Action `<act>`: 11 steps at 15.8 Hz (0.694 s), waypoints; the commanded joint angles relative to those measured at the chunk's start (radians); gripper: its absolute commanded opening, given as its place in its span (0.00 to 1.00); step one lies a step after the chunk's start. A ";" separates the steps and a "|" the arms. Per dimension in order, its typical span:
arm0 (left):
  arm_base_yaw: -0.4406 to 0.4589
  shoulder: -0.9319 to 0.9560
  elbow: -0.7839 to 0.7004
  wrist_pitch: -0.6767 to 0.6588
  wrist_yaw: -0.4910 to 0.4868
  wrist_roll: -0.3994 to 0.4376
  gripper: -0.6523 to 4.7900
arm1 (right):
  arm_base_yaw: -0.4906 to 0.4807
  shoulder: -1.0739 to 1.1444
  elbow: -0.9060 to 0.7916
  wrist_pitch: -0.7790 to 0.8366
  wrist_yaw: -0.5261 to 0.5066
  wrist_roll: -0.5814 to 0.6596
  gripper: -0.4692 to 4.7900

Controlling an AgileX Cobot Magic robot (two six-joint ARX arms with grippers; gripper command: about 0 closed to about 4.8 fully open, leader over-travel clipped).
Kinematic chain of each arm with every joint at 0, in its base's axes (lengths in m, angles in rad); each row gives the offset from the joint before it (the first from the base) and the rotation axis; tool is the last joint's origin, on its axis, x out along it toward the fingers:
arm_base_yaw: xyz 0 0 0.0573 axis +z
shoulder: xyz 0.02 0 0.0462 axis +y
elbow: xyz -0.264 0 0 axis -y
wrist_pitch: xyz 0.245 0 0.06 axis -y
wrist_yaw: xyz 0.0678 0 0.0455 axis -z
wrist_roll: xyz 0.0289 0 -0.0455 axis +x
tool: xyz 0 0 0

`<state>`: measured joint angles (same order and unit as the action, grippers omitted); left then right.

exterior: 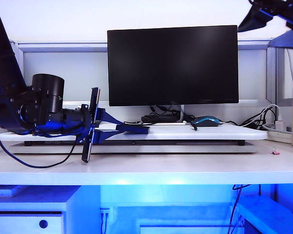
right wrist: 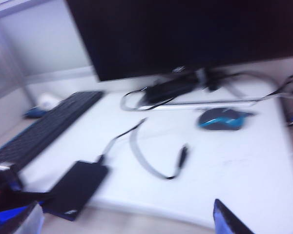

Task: Unplug the data cable of the portable hard drive.

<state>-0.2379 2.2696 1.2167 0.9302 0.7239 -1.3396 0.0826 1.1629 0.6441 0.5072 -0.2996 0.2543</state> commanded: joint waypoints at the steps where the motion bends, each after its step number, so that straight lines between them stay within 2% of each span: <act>1: -0.002 -0.006 0.004 0.088 0.138 0.004 0.11 | 0.000 0.064 0.076 0.020 -0.125 0.034 1.00; 5: -0.005 -0.006 0.029 0.183 0.284 -0.003 0.11 | 0.032 0.167 0.199 0.010 -0.227 0.062 1.00; 7: -0.010 -0.006 0.056 0.237 0.334 -0.018 0.11 | 0.069 0.223 0.249 0.009 -0.236 0.068 1.00; 9: -0.017 -0.008 0.108 0.304 0.384 -0.071 0.11 | 0.107 0.302 0.298 0.015 -0.243 0.072 1.00; 10: -0.024 -0.009 0.153 0.475 0.434 -0.208 0.11 | 0.113 0.417 0.376 0.028 -0.242 0.087 1.00; 11: -0.025 -0.009 0.157 0.499 0.451 -0.225 0.11 | 0.113 0.451 0.419 0.029 -0.242 0.087 1.00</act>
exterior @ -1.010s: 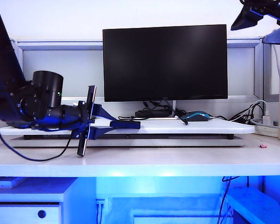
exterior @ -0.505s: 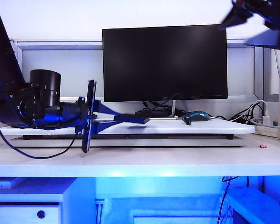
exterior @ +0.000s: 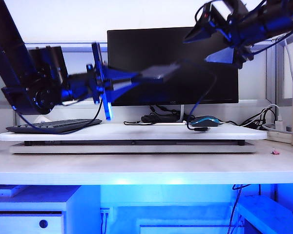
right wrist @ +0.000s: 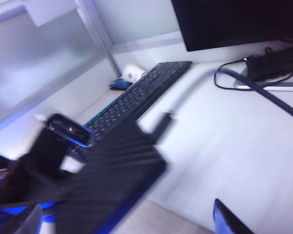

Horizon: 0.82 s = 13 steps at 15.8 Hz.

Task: Unplug the data cable of the portable hard drive.

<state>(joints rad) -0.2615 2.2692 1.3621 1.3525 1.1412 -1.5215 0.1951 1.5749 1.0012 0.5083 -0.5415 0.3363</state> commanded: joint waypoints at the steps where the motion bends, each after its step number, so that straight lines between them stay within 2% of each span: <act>1: -0.005 -0.009 0.012 0.079 0.037 -0.044 0.11 | 0.000 0.053 0.082 0.028 0.000 0.006 1.00; 3: -0.013 -0.009 0.014 0.079 0.047 -0.046 0.11 | 0.000 0.108 0.162 0.026 -0.012 0.032 1.00; 9: -0.024 -0.011 0.019 0.087 0.048 -0.046 0.11 | 0.010 0.152 0.165 0.053 -0.013 0.058 1.00; 11: -0.025 -0.011 0.019 0.087 0.048 -0.047 0.11 | 0.024 0.175 0.167 0.084 -0.011 0.060 0.88; 12: -0.025 -0.011 0.019 0.087 0.049 -0.050 0.11 | 0.025 0.208 0.211 0.092 -0.012 0.088 0.86; 13: -0.025 -0.011 0.019 0.087 0.049 -0.050 0.11 | 0.025 0.209 0.214 0.098 -0.012 0.087 0.66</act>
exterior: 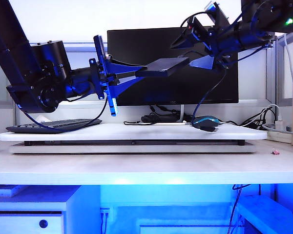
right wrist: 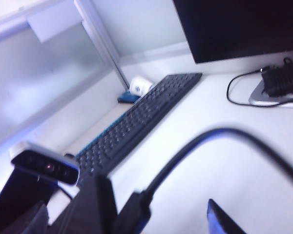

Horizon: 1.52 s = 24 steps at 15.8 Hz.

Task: Unplug the data cable of the portable hard drive.

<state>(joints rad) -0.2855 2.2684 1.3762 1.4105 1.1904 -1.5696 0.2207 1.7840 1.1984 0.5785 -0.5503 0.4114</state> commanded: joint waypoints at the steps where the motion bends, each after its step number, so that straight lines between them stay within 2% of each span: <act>1: -0.001 -0.011 0.006 0.029 0.000 -0.002 0.11 | 0.000 0.000 0.017 0.024 -0.012 0.012 0.36; 2: -0.001 -0.011 0.006 0.029 -0.001 -0.002 0.11 | 0.000 0.000 0.017 0.023 -0.012 0.012 0.16; 3: -0.001 -0.011 0.006 0.029 -0.002 -0.002 0.11 | 0.000 0.000 0.017 0.025 -0.011 0.011 0.08; 8: -0.002 -0.011 0.024 0.027 0.053 -0.026 0.11 | -0.001 0.002 0.017 0.029 0.090 0.003 0.08; 10: -0.002 -0.010 0.023 -0.022 0.090 -0.061 0.11 | -0.008 0.023 0.024 0.047 0.150 0.000 0.08; 12: -0.002 -0.010 0.023 -0.069 0.099 -0.061 0.11 | -0.019 0.062 0.078 0.047 0.171 0.000 0.08; 14: 0.001 -0.010 0.022 -0.103 0.116 -0.058 0.11 | -0.053 0.134 0.221 -0.045 0.180 -0.001 0.08; 15: 0.002 -0.010 0.021 -0.109 0.116 -0.057 0.11 | -0.055 0.143 0.237 -0.048 0.185 -0.007 0.08; 17: 0.002 -0.010 0.022 -0.114 0.105 -0.057 0.11 | -0.073 0.161 0.264 -0.065 0.185 -0.022 0.08; 18: 0.002 -0.010 0.022 -0.170 0.067 0.013 0.11 | -0.088 0.169 0.271 -0.152 -0.006 -0.007 0.08; 19: 0.021 -0.010 0.024 -0.238 0.040 0.100 0.11 | -0.088 0.144 0.271 -0.102 -0.071 0.064 0.41; 23: 0.061 -0.010 0.024 -0.246 0.004 0.127 0.11 | -0.088 0.095 0.271 -0.114 -0.085 0.074 0.73; 24: 0.076 -0.010 0.032 -0.239 0.003 0.126 0.11 | -0.057 0.085 0.271 -0.141 -0.146 0.113 0.82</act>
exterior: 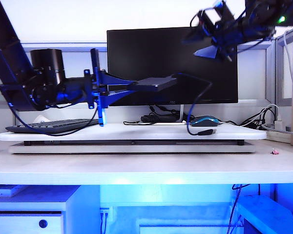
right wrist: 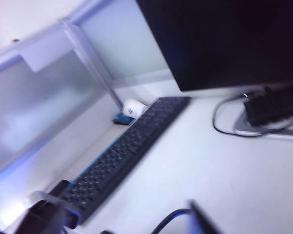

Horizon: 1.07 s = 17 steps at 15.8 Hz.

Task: Unplug the data cable of the portable hard drive.

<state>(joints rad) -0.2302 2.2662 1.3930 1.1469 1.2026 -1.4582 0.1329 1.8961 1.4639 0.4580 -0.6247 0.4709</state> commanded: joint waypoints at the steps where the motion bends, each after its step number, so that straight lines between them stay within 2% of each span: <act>1: 0.019 -0.008 0.025 0.042 -0.009 0.014 0.11 | 0.051 -0.027 0.005 -0.032 -0.074 0.051 0.82; 2: 0.018 -0.008 0.071 0.061 -0.001 0.002 0.11 | 0.087 -0.027 0.005 -0.041 -0.069 0.026 0.82; 3: 0.018 -0.008 0.155 0.109 0.034 -0.063 0.11 | 0.085 -0.027 0.005 -0.044 -0.046 0.023 0.82; 4: 0.017 -0.008 0.162 0.138 0.035 -0.086 0.11 | 0.084 -0.027 0.005 -0.044 -0.031 0.023 0.82; 5: 0.005 -0.008 0.163 0.221 0.040 -0.154 0.11 | 0.084 -0.027 0.005 -0.039 -0.002 0.023 0.82; 8: -0.012 -0.008 0.163 0.245 0.054 -0.173 0.11 | 0.084 -0.026 0.005 -0.032 0.029 0.023 0.81; 9: -0.019 -0.008 0.163 0.246 0.055 -0.173 0.11 | 0.085 -0.026 0.005 -0.027 0.032 0.023 0.68; 10: -0.024 -0.008 0.163 0.246 0.055 -0.173 0.11 | 0.085 -0.026 0.005 -0.027 0.031 0.021 0.41; 11: -0.024 -0.008 0.163 0.245 0.054 -0.172 0.11 | 0.085 -0.026 0.005 -0.025 0.014 -0.005 0.06; 14: -0.024 -0.008 0.163 0.245 0.051 -0.172 0.11 | 0.086 -0.026 0.005 -0.011 -0.003 -0.030 0.09; 15: -0.031 -0.008 0.160 0.238 0.068 -0.173 0.11 | 0.085 -0.026 0.005 0.029 0.062 -0.030 0.08; 16: -0.032 -0.008 0.159 0.232 0.080 -0.173 0.11 | 0.082 -0.026 0.005 0.040 0.084 -0.030 0.08; 17: -0.038 -0.007 0.154 0.168 0.085 -0.165 0.11 | 0.063 -0.012 0.006 0.041 0.108 -0.030 0.08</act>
<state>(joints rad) -0.2642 2.2688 1.5478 1.3186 1.2469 -1.6352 0.2123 1.8771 1.4643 0.4656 -0.5877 0.4625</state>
